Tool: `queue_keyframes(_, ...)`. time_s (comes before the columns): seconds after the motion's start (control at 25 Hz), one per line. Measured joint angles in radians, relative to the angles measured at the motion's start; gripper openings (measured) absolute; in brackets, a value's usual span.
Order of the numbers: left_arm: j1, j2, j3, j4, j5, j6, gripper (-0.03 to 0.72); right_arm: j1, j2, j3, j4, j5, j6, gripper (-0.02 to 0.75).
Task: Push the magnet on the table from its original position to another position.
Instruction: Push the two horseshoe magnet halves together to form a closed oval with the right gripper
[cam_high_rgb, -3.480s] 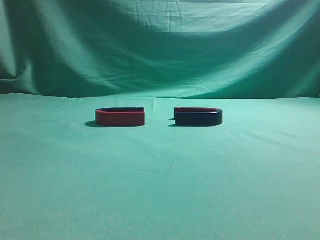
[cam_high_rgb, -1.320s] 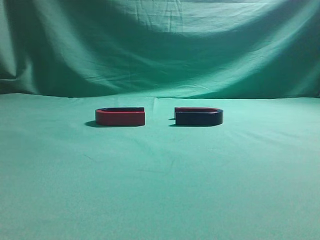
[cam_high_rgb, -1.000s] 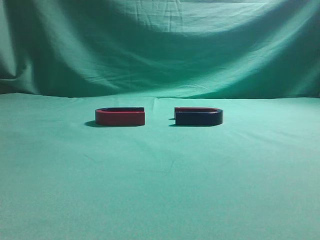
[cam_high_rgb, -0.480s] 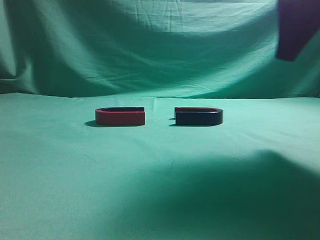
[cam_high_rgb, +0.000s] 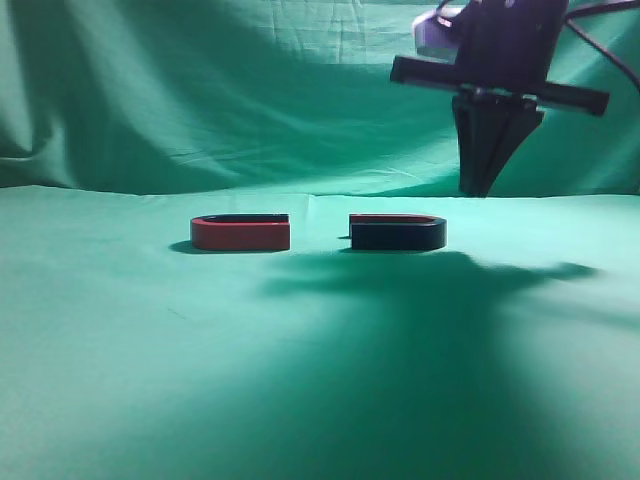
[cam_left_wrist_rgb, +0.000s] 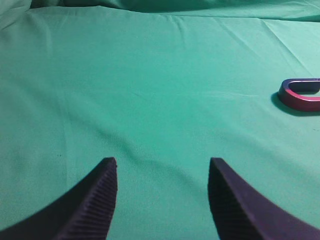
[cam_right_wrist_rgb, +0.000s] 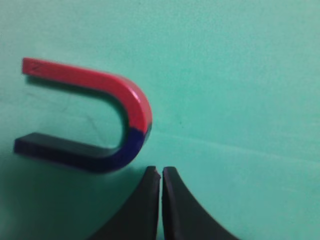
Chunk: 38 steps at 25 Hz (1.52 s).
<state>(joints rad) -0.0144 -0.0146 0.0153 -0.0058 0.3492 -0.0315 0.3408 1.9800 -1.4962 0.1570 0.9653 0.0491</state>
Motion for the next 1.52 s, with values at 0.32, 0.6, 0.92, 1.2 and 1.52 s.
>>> queue_keyframes(0.32, 0.0, 0.0, 0.0, 0.0, 0.0, 0.0, 0.372, 0.0, 0.098, -0.046, -0.002, -0.005, 0.002, 0.0)
queue_keyframes(0.6, 0.0, 0.0, 0.0, 0.0, 0.0, 0.0, 0.372, 0.019, 0.105, -0.049, -0.002, -0.035, 0.002, 0.0)
queue_keyframes(0.92, 0.0, 0.0, 0.0, 0.0, 0.0, 0.0, 0.372, 0.067, 0.105, -0.049, 0.003, -0.087, 0.006, 0.0)
queue_keyframes(1.2, 0.0, 0.0, 0.0, 0.0, 0.0, 0.0, 0.372, 0.111, 0.105, -0.049, 0.01, -0.139, 0.026, 0.0)
queue_keyframes(1.52, 0.0, 0.0, 0.0, 0.0, 0.0, 0.0, 0.372, 0.12, 0.108, -0.122, -0.042, -0.051, 0.038, 0.0)
